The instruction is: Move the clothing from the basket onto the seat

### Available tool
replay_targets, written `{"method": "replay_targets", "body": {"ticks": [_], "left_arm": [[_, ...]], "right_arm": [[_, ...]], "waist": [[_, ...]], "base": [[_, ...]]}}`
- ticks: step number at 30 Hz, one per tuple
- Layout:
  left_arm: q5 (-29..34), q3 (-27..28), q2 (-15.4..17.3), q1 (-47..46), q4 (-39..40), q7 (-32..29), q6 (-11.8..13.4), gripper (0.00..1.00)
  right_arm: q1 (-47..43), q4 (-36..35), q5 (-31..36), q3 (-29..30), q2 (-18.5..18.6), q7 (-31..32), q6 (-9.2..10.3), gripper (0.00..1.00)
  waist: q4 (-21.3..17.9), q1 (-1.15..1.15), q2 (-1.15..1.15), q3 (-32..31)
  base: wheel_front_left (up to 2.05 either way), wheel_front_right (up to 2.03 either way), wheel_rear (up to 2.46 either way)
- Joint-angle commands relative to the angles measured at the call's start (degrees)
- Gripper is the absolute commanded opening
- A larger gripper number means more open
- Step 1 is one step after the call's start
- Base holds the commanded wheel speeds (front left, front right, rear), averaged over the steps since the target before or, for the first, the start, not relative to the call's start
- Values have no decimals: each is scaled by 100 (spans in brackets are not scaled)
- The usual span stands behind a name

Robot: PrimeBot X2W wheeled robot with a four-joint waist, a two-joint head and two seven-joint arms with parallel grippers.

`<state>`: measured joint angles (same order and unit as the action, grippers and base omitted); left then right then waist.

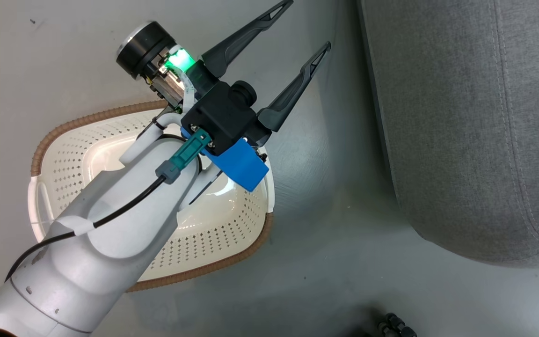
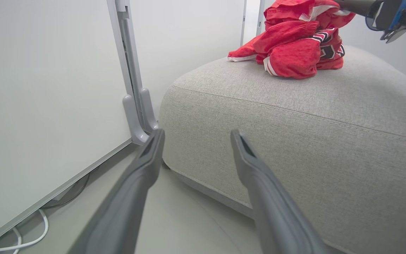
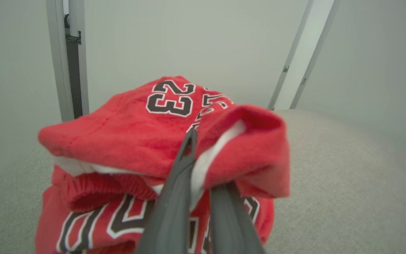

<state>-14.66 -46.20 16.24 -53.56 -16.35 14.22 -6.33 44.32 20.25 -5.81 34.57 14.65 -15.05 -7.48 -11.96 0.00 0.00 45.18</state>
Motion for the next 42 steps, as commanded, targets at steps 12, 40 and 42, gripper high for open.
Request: {"method": "replay_targets", "body": {"ticks": [12,40,42], "left_arm": [[-209,117,-153,467,-149,99,180,100],[139,2704,-585,3157,640,98,704,100],[204,2928,-651,3314,676,98,669,100]], "right_arm": [[-1347,-421,57,-200,-517,-19,-3,100],[-3335,-1825,130,-2130,-1110,-19,-3,100],[-3386,-1811,142,-2233,-1116,-19,-3,100]], "waist": [[18,0,0,-883],[1055,0,0,-3249],[1151,0,0,-3346]], "base": [[0,0,0],[0,0,0],[0,0,0]]}}
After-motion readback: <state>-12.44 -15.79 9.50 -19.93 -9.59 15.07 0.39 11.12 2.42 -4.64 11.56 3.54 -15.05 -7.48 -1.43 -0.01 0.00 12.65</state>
